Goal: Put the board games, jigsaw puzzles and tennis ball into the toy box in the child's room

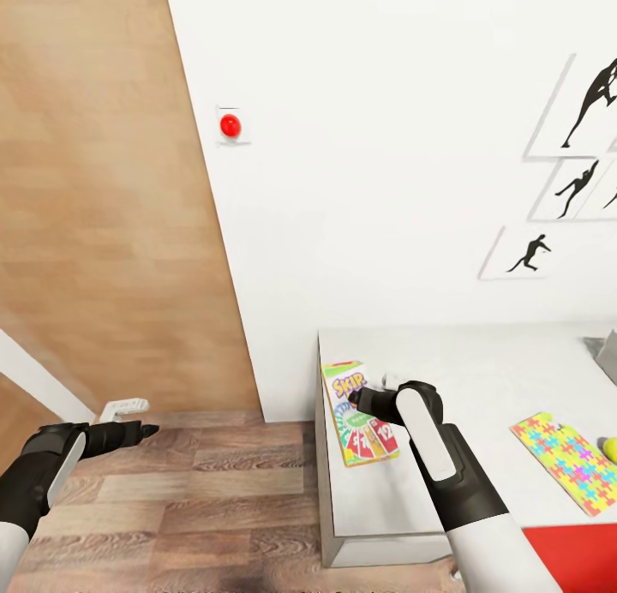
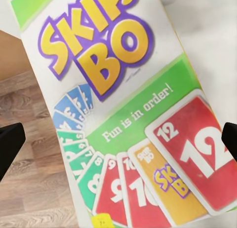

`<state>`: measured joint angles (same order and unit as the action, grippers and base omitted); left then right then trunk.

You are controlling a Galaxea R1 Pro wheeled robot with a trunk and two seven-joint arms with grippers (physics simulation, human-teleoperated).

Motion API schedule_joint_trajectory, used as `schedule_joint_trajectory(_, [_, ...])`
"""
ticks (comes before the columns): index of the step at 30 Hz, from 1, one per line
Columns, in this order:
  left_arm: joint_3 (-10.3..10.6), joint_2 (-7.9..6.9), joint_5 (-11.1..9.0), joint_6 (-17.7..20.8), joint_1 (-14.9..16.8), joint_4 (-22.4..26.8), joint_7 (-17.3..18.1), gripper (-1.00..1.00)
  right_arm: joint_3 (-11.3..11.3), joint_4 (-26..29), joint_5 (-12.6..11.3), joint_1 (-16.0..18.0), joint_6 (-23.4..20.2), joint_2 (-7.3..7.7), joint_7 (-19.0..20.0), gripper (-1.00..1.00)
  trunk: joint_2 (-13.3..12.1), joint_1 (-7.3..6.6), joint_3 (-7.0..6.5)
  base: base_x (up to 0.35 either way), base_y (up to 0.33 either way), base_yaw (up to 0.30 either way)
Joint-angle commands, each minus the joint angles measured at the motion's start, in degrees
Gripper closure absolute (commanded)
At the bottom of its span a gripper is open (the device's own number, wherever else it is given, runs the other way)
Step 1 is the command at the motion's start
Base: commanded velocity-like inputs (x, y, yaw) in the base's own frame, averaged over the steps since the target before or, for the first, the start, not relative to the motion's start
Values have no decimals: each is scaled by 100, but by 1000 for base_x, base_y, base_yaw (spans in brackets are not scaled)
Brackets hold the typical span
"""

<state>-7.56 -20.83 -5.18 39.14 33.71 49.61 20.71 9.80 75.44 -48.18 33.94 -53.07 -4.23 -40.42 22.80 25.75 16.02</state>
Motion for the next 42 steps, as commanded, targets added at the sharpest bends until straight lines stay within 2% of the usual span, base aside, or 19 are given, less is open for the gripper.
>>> schedule_joint_trajectory(1, [-7,2,-53,48,4,5,-6,-100,4,6,-53,6,-10,0,-61,-100,12,3,21,0,0,0])
schedule_joint_trajectory(22, [-7,2,-53,42,4,5,-6,-100,12,6,-52,6,-10,1,-62,-100,12,3,212,0,0,0])
schedule_joint_trajectory(42, [-4,6,-53,42,4,5,-6,-100,5,20,-52,7,-2,1,-62,-100,12,3,224,3,-3,0])
